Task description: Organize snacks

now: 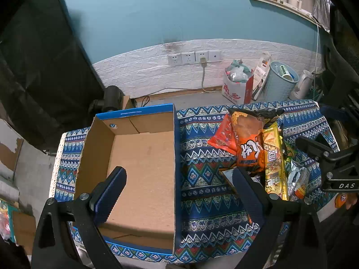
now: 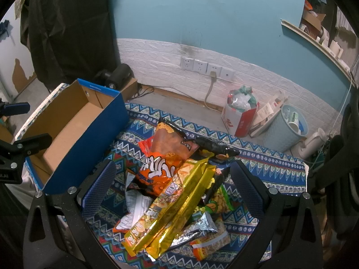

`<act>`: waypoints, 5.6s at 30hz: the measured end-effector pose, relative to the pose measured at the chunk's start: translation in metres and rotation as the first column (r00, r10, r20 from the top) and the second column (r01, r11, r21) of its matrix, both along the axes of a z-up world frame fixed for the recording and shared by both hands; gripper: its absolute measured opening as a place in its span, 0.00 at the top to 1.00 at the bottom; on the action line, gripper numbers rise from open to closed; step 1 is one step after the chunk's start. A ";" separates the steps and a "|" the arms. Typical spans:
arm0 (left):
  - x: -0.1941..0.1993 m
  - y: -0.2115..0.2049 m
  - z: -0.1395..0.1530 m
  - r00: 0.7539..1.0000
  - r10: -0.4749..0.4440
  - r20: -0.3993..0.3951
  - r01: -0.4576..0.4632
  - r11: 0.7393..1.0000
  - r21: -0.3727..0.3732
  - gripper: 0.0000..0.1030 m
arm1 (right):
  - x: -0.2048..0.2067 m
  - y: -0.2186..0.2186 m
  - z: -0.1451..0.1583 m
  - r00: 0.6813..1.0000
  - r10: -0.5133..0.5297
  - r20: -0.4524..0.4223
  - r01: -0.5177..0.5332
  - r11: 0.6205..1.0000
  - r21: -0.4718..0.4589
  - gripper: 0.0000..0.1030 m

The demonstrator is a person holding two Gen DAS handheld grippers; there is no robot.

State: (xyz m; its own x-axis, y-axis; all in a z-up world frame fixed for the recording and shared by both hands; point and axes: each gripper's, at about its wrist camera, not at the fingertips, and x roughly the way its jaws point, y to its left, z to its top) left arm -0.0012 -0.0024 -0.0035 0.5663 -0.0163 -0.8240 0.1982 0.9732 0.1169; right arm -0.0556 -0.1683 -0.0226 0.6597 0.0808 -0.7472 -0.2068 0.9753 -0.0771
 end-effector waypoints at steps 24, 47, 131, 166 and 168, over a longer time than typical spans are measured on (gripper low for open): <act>-0.002 -0.001 -0.001 1.000 -0.007 -0.004 0.007 1.000 0.000 0.06 | 0.000 -0.001 -0.001 1.000 0.000 -0.004 0.000 1.000 -0.004 0.03; 0.000 -0.005 -0.008 1.000 -0.014 -0.025 0.014 1.000 0.006 0.06 | -0.001 -0.007 -0.002 1.000 -0.008 -0.007 0.008 1.000 -0.002 0.03; 0.053 -0.118 -0.196 0.848 -0.040 -0.529 -0.009 0.996 -0.090 0.06 | 0.002 -0.125 -0.210 0.855 -0.120 -0.504 0.025 0.981 -0.192 0.14; -0.049 -0.081 -0.120 0.913 -0.115 -0.392 0.188 0.970 0.153 0.67 | -0.011 -0.155 -0.116 0.904 -0.297 -0.308 0.236 0.946 -0.221 0.39; -0.059 -0.082 -0.111 0.921 -0.119 -0.370 0.190 0.968 0.163 0.67 | -0.013 -0.150 -0.110 0.909 -0.293 -0.295 0.237 0.948 -0.212 0.39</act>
